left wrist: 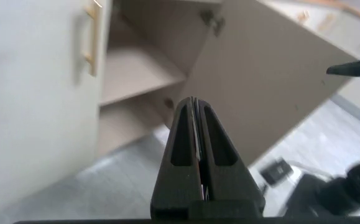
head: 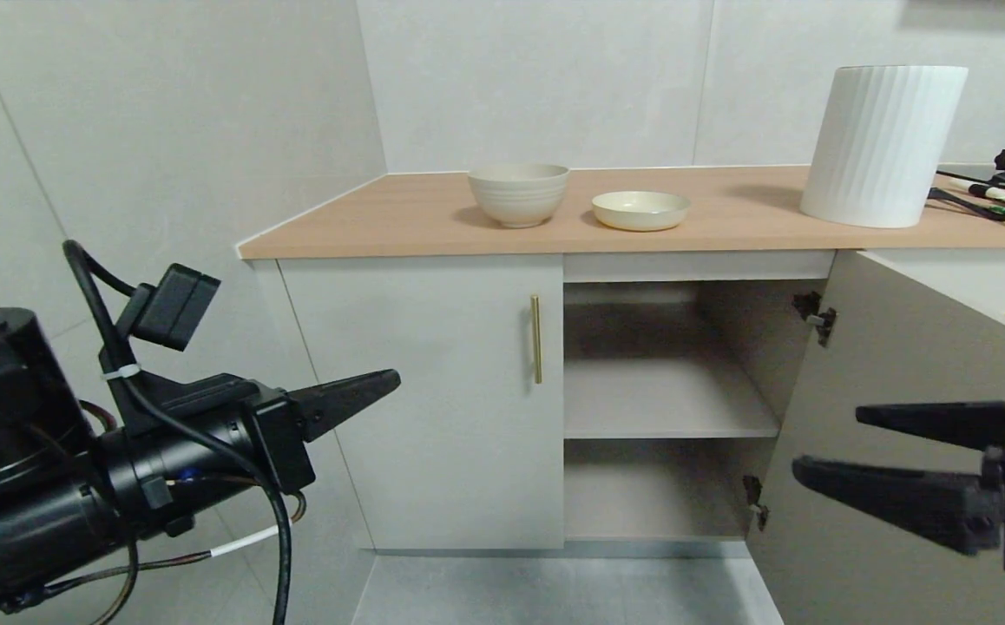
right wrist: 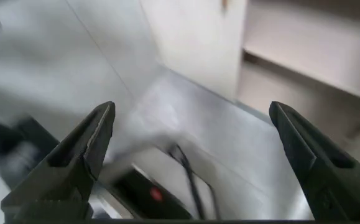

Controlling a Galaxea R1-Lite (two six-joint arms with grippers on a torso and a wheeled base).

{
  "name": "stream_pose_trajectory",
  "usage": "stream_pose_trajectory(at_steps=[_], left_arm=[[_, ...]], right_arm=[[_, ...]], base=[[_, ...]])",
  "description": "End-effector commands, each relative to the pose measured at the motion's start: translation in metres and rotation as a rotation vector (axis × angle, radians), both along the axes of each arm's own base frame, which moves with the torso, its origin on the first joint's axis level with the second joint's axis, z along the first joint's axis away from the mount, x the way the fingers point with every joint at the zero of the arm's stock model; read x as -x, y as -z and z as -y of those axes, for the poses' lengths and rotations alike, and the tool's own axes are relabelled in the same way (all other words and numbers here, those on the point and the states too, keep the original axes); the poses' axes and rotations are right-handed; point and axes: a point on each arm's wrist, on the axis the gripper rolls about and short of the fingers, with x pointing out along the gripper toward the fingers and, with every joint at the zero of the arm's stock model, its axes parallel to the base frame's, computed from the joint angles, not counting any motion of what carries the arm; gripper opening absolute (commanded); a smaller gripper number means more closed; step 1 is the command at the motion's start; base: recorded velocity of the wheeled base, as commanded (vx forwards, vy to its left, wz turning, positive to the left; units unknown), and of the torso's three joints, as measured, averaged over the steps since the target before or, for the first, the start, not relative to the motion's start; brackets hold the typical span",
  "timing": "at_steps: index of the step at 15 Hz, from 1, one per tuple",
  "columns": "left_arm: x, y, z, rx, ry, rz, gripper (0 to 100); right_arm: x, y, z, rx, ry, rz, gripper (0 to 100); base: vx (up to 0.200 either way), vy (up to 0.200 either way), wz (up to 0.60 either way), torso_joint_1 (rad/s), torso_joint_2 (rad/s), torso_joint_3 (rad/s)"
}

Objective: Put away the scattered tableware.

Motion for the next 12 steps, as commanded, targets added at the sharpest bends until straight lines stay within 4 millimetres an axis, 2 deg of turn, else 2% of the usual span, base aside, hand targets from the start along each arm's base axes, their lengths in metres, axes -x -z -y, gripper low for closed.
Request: stream_pose_trajectory(at_steps=[1, 2, 5, 7, 9, 10, 12], left_arm=[[0.007, -0.009, -0.011, 0.014, -0.036, 0.034, 0], [0.004, -0.011, -0.011, 0.012, -0.041, 0.029, 0], [0.001, -0.024, -0.010, 0.001, -0.041, 0.004, 0], [0.002, -0.034, -0.010, -0.003, -0.035, -0.008, 0], [0.005, -0.037, -0.010, -0.008, -0.005, -0.025, 0], [0.006, -0.037, -0.010, -0.006, 0.010, -0.024, 100], [0.009, -0.040, -0.011, 0.002, 0.033, -0.007, 100]], right_arm=[[-0.044, -0.010, -0.030, -0.027, 0.023, -0.049, 100], [-0.058, -0.016, -0.034, -0.045, 0.053, -0.032, 100], [-0.079, -0.025, -0.034, -0.081, 0.115, -0.032, 100], [-0.084, -0.023, -0.034, -0.115, 0.121, -0.071, 100], [-0.092, -0.017, -0.033, -0.118, 0.143, -0.106, 100], [-0.093, -0.015, -0.030, -0.116, 0.156, -0.111, 100], [-0.085, -0.021, -0.024, -0.129, 0.159, -0.092, 100]], base=[[0.000, 0.000, 0.00, 0.000, 0.00, 0.000], [0.000, 0.000, 0.00, 0.000, 0.00, 0.000], [0.000, 0.000, 0.00, 0.000, 0.00, 0.000], [0.000, 0.000, 0.00, 0.000, 0.00, 0.000], [0.000, 0.000, 0.00, 0.000, 0.00, 0.000], [0.000, 0.000, 0.00, 0.000, 0.00, 0.000], [0.000, 0.000, 0.00, 0.000, 0.00, 0.000]])
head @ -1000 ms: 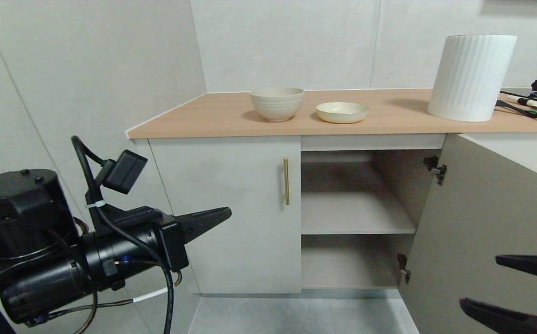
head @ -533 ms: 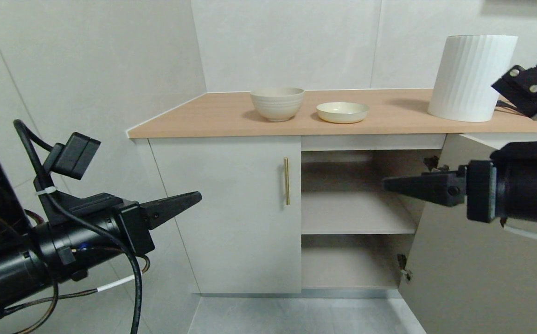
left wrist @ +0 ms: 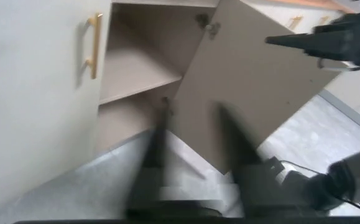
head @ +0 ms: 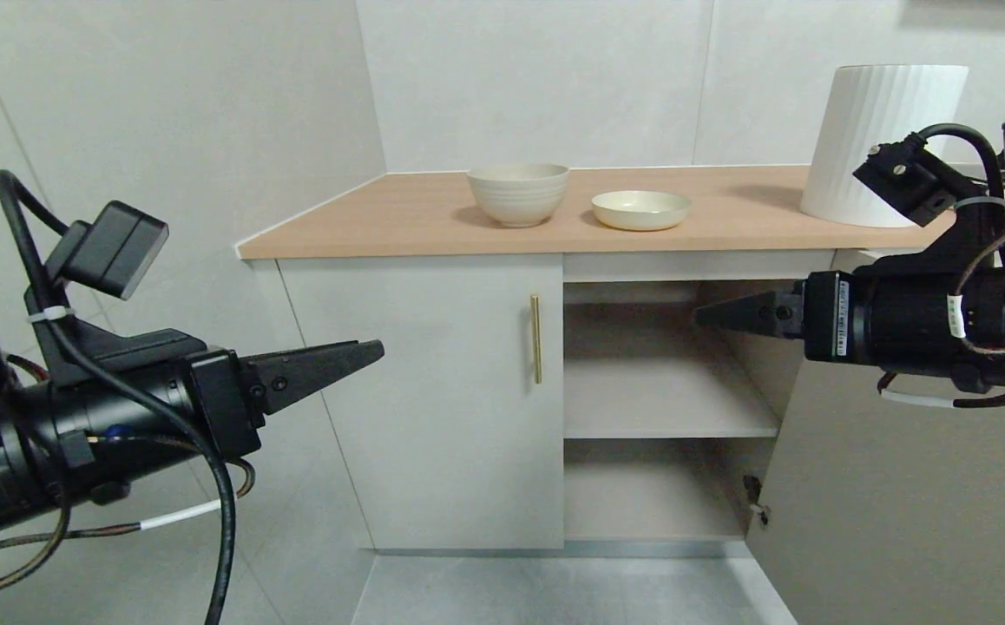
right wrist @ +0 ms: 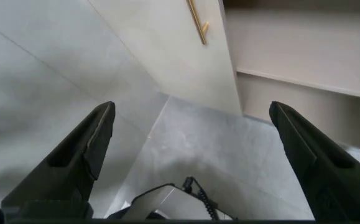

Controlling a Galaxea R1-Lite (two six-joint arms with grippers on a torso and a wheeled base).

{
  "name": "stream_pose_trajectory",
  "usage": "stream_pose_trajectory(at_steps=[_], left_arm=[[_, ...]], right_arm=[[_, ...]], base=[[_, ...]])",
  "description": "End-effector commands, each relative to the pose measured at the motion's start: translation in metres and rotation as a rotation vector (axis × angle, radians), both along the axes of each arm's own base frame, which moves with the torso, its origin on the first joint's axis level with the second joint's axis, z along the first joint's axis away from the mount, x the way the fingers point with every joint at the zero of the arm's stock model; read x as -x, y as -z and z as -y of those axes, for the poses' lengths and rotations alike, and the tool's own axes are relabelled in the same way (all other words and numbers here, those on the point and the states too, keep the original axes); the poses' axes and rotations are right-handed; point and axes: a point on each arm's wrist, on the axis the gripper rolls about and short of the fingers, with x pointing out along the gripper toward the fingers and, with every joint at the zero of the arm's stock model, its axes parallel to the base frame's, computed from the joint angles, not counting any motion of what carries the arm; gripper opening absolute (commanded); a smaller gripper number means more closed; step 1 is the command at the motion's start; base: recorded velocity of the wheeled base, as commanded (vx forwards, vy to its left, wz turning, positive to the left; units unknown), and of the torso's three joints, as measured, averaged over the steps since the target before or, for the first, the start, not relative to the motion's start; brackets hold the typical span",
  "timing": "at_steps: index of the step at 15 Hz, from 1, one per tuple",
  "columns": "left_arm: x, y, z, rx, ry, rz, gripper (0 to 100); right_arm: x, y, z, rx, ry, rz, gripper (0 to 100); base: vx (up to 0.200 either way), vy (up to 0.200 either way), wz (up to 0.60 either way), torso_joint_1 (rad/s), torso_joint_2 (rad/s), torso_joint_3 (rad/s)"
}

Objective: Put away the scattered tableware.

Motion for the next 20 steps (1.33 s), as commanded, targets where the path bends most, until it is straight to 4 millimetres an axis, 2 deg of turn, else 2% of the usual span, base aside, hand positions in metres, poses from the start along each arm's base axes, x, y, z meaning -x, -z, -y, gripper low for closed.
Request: stream_pose_trajectory(at_steps=[1, 5, 10, 14, 20], left_arm=[[0.004, -0.005, -0.001, 0.009, 0.001, 0.022, 100], [0.003, -0.010, -0.002, 0.016, -0.020, 0.043, 100], [0.007, -0.016, -0.004, 0.021, -0.023, 0.067, 100], [0.008, -0.017, -0.005, 0.022, -0.023, 0.070, 100], [0.009, -0.017, -0.005, 0.023, -0.022, 0.072, 100]], right_arm=[[0.007, -0.005, 0.005, 0.001, 0.003, -0.002, 100], [0.012, -0.017, 0.008, -0.019, 0.025, -0.065, 100], [0.011, -0.016, 0.009, -0.002, 0.048, -0.085, 100], [0.012, -0.006, 0.010, 0.023, 0.045, -0.103, 100], [0.017, -0.008, 0.012, 0.041, 0.052, -0.080, 100]], base=[[0.000, 0.000, 0.00, 0.000, 0.00, 0.000], [0.000, 0.000, 0.00, 0.000, 0.00, 0.000], [0.000, 0.000, 0.00, 0.000, 0.00, 0.000], [0.200, 0.000, 0.00, 0.002, 0.00, 0.001], [0.200, 0.000, 0.00, 0.000, 0.00, -0.004]])
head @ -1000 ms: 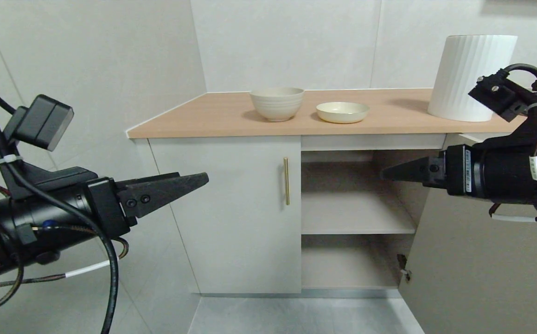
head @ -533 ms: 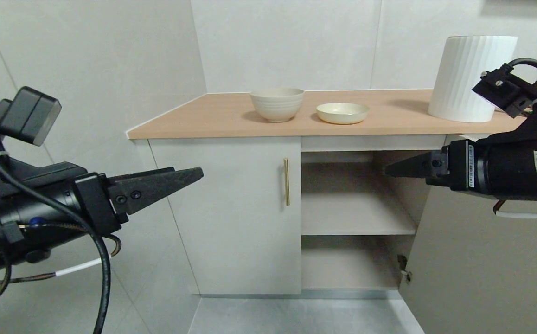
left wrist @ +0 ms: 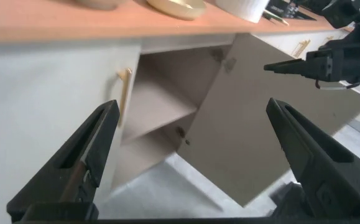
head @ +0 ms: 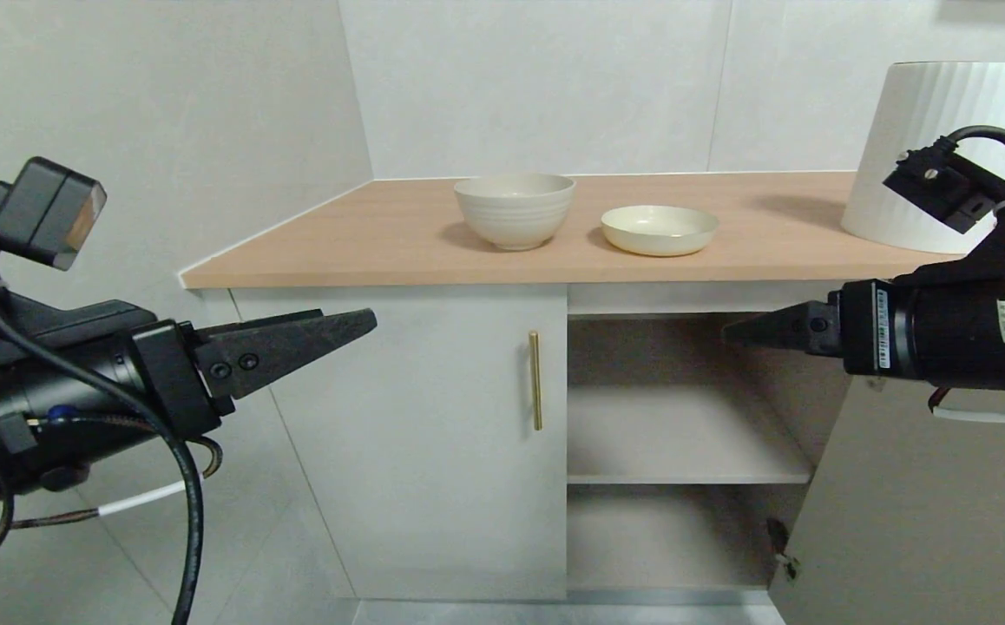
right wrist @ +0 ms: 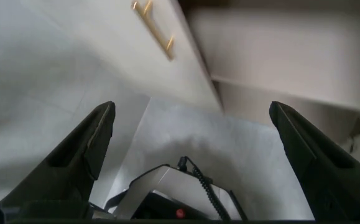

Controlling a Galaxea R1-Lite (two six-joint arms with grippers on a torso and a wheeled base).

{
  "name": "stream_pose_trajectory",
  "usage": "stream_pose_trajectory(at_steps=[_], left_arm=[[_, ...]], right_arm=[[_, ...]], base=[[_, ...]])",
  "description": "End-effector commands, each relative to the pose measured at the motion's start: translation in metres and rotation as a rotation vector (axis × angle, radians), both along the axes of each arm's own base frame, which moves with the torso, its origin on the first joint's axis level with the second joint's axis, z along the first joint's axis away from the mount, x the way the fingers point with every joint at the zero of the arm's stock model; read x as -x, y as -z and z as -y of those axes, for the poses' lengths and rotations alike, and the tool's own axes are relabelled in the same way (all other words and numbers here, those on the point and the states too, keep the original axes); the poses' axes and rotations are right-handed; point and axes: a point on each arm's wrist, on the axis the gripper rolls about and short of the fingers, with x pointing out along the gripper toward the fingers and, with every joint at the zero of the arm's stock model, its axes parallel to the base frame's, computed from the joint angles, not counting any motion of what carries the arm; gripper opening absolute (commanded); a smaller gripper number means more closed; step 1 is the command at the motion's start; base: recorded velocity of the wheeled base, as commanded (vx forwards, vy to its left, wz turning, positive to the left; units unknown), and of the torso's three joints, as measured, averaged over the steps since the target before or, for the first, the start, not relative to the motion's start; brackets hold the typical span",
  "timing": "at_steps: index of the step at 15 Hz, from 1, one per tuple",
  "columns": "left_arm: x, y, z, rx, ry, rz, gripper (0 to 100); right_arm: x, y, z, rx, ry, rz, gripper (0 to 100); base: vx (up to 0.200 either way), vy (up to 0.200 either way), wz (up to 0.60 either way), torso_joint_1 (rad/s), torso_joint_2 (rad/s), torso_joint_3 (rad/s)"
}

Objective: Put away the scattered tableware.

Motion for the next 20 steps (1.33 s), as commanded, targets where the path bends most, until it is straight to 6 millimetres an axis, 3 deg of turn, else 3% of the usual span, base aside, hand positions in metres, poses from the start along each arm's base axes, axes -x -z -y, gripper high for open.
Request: stream_pose_trajectory(at_steps=[1, 5, 12, 20], left_arm=[[0.0008, -0.0004, -0.0002, 0.002, 0.001, 0.005, 100], [0.0029, -0.0025, -0.0009, 0.007, 0.001, 0.011, 100], [0.0010, -0.0026, -0.0002, 0.043, 0.001, -0.025, 100], [-0.0007, -0.0003, 0.0004, 0.038, 0.003, -0.034, 100]], right_arm=[[0.0049, -0.0031, 0.0020, -0.008, -0.007, 0.012, 100], [0.0138, -0.0049, 0.0071, 0.012, -0.032, 0.043, 100], [0.0122, -0.0007, 0.0064, 0.039, -0.043, 0.042, 100], [0.0094, 0.0025, 0.0051, 0.038, -0.043, 0.045, 100]], base=[[0.000, 0.000, 0.00, 0.000, 0.00, 0.000], [0.000, 0.000, 0.00, 0.000, 0.00, 0.000], [0.000, 0.000, 0.00, 0.000, 0.00, 0.000], [0.000, 0.000, 0.00, 0.098, -0.36, -0.270]])
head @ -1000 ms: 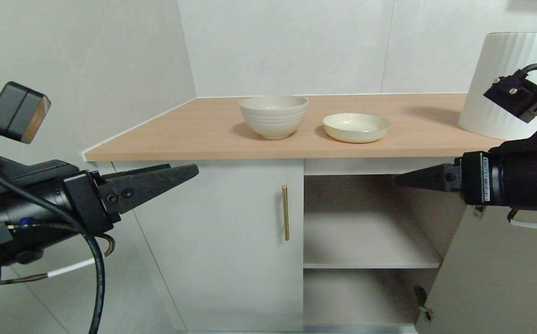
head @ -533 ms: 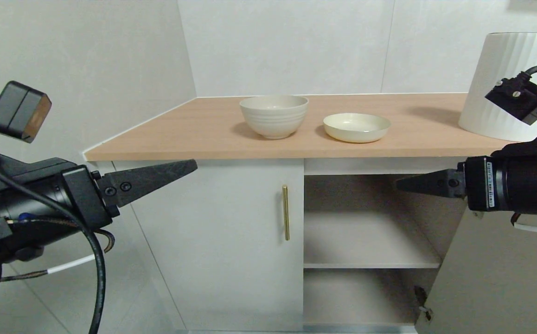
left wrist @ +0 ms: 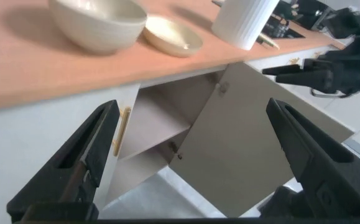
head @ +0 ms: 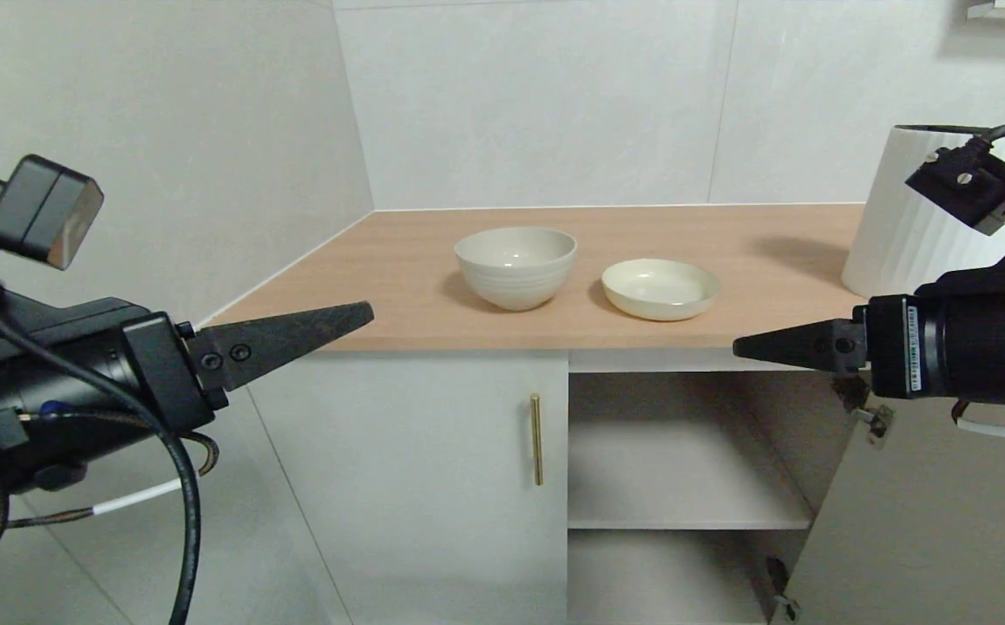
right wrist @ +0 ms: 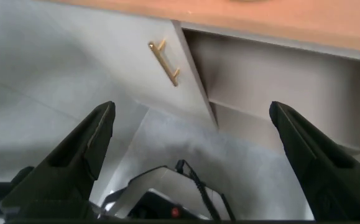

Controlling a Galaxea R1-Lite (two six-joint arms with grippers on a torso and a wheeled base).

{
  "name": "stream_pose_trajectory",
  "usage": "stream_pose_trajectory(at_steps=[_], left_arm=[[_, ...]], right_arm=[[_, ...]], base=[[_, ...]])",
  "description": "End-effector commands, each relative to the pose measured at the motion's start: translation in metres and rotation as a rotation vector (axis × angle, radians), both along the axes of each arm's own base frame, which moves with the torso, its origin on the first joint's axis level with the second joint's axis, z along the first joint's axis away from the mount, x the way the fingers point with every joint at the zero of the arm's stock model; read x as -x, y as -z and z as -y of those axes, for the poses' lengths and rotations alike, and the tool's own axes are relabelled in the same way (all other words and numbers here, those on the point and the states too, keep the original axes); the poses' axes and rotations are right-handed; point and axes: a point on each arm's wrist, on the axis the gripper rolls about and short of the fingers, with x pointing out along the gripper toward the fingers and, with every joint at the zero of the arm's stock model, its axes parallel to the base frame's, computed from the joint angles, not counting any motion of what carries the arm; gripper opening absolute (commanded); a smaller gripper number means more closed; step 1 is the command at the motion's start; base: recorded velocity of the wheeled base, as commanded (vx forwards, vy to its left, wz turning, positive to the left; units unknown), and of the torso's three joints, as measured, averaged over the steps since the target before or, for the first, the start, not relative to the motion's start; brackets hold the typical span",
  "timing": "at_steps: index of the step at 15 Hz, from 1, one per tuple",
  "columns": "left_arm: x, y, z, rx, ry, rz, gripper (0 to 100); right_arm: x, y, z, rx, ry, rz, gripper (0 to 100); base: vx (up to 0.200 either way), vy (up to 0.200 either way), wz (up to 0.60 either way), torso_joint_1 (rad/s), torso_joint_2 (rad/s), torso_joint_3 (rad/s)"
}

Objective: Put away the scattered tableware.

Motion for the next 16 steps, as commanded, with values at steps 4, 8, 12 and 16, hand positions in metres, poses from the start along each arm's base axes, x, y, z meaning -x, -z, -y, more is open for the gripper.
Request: stream_pose_trajectory(at_steps=[4, 8, 12, 16], left_arm=[[-0.0030, 0.0032, 0.0011, -0.005, 0.001, -0.014, 100], [-0.0041, 0.0043, 0.0014, -0.007, 0.001, -0.020, 100], [-0.0044, 0.0050, 0.0016, -0.008, 0.003, -0.023, 100], [-0.0052, 0.0047, 0.0019, -0.009, 0.004, -0.026, 100]], right_arm=[[-0.0043, 0.0038, -0.0023, 0.000, 0.001, 0.001, 100], [-0.0060, 0.0050, -0.0029, 0.003, 0.002, -0.002, 100], [-0.0068, 0.0069, -0.0038, 0.008, 0.001, -0.009, 100], [-0.0094, 0.0089, -0.0050, 0.009, 0.004, -0.013, 100]], base=[[0.000, 0.000, 0.00, 0.176, -0.47, -0.304], [0.000, 0.000, 0.00, 0.187, -0.47, -0.286], [0.000, 0.000, 0.00, 0.209, -0.49, -0.287], [0.000, 0.000, 0.00, 0.192, -0.42, -0.237]])
